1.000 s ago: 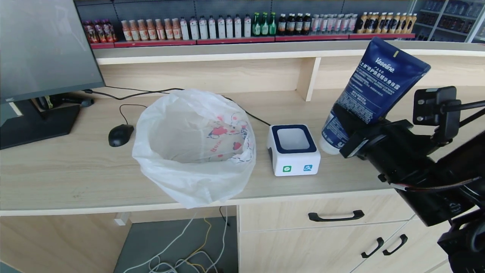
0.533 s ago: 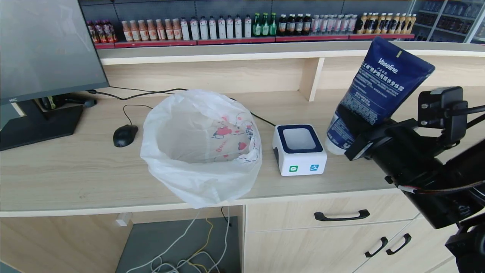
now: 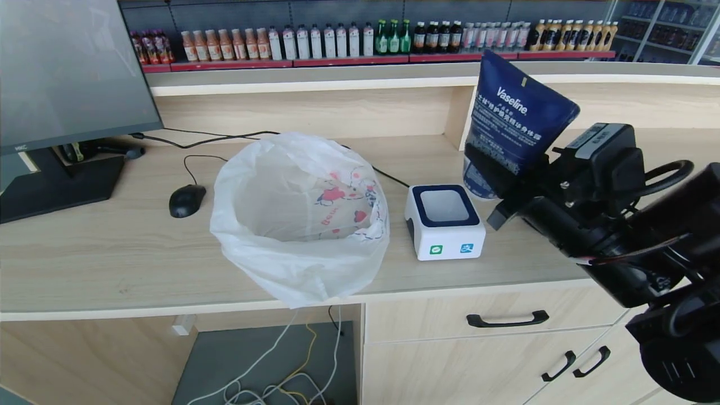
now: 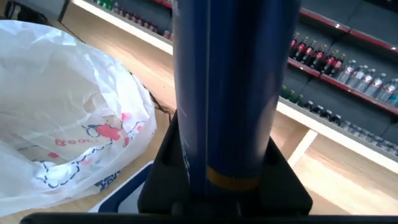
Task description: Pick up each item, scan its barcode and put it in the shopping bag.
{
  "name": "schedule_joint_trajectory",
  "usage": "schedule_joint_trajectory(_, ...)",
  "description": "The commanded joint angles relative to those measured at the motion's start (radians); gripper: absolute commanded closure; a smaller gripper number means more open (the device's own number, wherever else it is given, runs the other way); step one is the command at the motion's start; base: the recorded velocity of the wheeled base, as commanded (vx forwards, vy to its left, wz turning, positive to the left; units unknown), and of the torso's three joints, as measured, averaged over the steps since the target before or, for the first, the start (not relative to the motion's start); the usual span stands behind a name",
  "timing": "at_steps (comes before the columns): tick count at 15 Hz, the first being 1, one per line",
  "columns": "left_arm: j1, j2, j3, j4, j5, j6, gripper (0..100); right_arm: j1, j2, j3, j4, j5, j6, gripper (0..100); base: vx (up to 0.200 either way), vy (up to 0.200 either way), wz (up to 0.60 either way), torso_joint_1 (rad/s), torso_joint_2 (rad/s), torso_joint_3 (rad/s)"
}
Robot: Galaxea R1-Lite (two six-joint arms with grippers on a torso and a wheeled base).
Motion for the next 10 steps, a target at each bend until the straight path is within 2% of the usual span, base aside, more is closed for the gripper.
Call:
schedule_joint_trajectory(1,0.002,0.000,0.000,0.000,0.000,0.000,0,-0.042,0.049,-0.022,-0.001,0.069,-0.031,100,0.000,0.000,0.00,0.000,0.00,0.000)
schedule_joint_trajectory(3,0.000,0.000,0.000,0.000,0.000,0.000,0,-0.069,0.057,-0.051,-0.001,0.151,-0.071,100,0.000,0.000,0.00,0.000,0.00,0.000)
schedule_joint_trajectory(5,0.000,0.000,0.000,0.000,0.000,0.000,0,-0.083,0.056,-0.056,0.063,0.273,-0.143,100,0.000,0.000,0.00,0.000,0.00,0.000)
schedule_joint_trajectory(10,0.000,0.000,0.000,0.000,0.000,0.000,0,-0.160,0.071,-0.116,0.136,0.491,-0.195,100,0.000,0.000,0.00,0.000,0.00,0.000)
